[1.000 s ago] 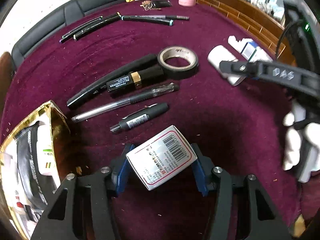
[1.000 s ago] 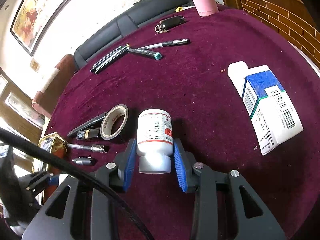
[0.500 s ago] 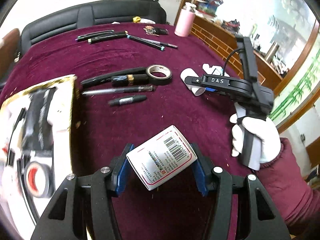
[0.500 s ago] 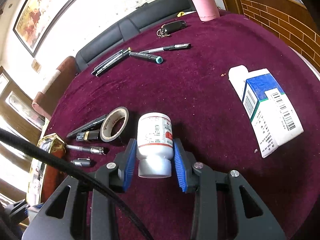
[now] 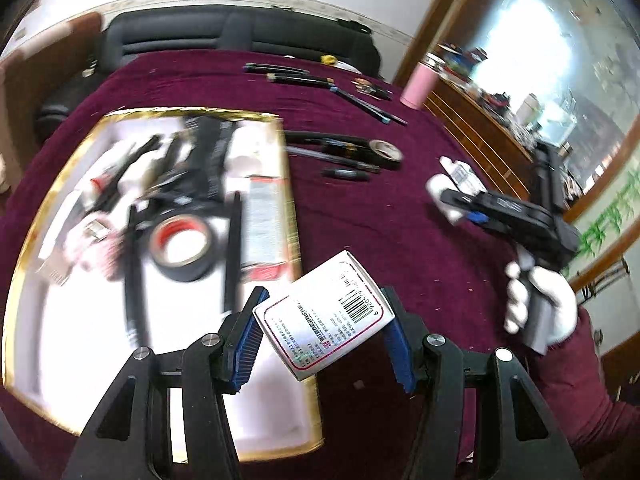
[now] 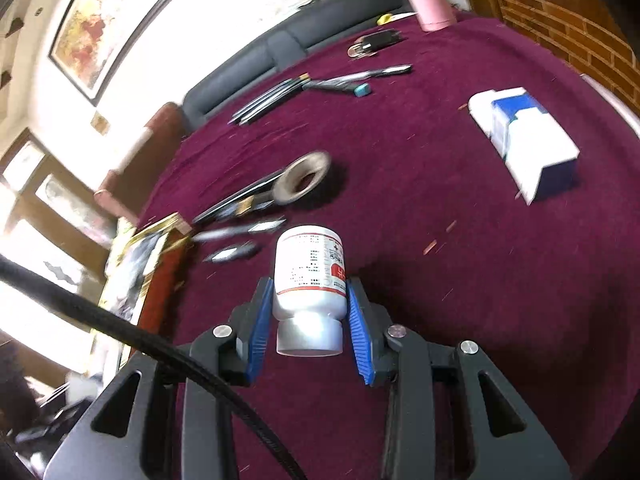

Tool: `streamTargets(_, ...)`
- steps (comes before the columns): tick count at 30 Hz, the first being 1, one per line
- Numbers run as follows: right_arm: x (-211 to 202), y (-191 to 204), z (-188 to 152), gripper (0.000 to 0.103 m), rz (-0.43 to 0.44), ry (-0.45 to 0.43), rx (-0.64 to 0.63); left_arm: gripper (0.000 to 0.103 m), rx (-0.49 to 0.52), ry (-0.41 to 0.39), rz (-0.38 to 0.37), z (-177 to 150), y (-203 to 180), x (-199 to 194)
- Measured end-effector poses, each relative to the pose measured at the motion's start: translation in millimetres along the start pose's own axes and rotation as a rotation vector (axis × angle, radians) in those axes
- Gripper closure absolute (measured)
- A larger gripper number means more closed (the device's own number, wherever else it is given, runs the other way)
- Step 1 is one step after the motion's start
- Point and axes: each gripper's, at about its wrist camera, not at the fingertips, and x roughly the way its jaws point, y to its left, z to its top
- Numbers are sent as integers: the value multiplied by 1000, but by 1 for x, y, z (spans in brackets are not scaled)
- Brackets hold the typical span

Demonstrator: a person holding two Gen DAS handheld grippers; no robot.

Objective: Organize objects
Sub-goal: 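Carry pill bottle and barcode box into the white box and lower them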

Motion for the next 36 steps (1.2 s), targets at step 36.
streamTargets(36, 134, 241, -97, 68, 98, 332, -373, 53, -136, 10, 161, -17, 153, -8)
